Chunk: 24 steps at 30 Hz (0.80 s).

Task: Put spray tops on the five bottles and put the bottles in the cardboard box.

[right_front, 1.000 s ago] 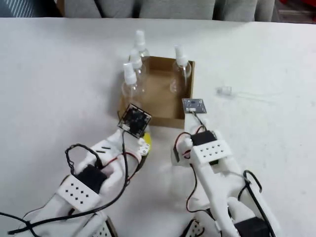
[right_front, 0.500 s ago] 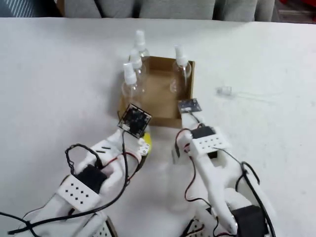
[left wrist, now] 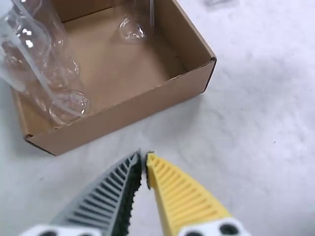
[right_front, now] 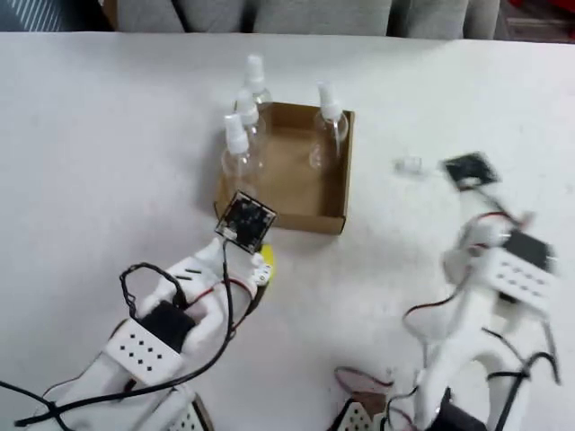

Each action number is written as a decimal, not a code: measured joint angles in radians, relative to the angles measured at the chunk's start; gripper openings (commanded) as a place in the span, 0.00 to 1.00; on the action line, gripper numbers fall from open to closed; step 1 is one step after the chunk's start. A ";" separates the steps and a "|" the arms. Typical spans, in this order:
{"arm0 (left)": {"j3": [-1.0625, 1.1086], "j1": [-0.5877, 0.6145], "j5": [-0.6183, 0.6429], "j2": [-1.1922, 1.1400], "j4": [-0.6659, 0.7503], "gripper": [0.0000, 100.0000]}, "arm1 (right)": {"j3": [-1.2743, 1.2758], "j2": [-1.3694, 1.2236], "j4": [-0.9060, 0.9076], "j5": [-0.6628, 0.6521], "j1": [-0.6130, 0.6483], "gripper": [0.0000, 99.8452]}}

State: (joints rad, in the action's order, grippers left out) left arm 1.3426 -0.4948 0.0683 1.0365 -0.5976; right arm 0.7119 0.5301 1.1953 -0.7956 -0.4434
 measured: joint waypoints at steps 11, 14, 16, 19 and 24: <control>0.000 0.000 0.000 0.000 0.000 0.02 | -0.127 -0.338 -0.100 -0.132 -0.264 0.14; 0.000 0.000 0.000 0.000 0.000 0.02 | -0.129 -0.453 -0.187 -0.132 -0.276 0.20; 0.000 0.000 0.000 0.000 0.000 0.02 | -0.129 -0.522 -0.244 -0.132 -0.278 0.26; 0.000 0.002 0.000 0.000 0.000 0.02 | -0.146 -0.598 -0.292 -0.132 -0.276 0.32; 0.000 0.003 0.000 0.000 0.000 0.02 | -0.213 -0.626 -0.253 -0.132 -0.276 0.27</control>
State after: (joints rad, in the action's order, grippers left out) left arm 1.3426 -0.4918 0.0683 1.0365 -0.5976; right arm 0.4987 -0.0959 0.9421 -0.9275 -0.7196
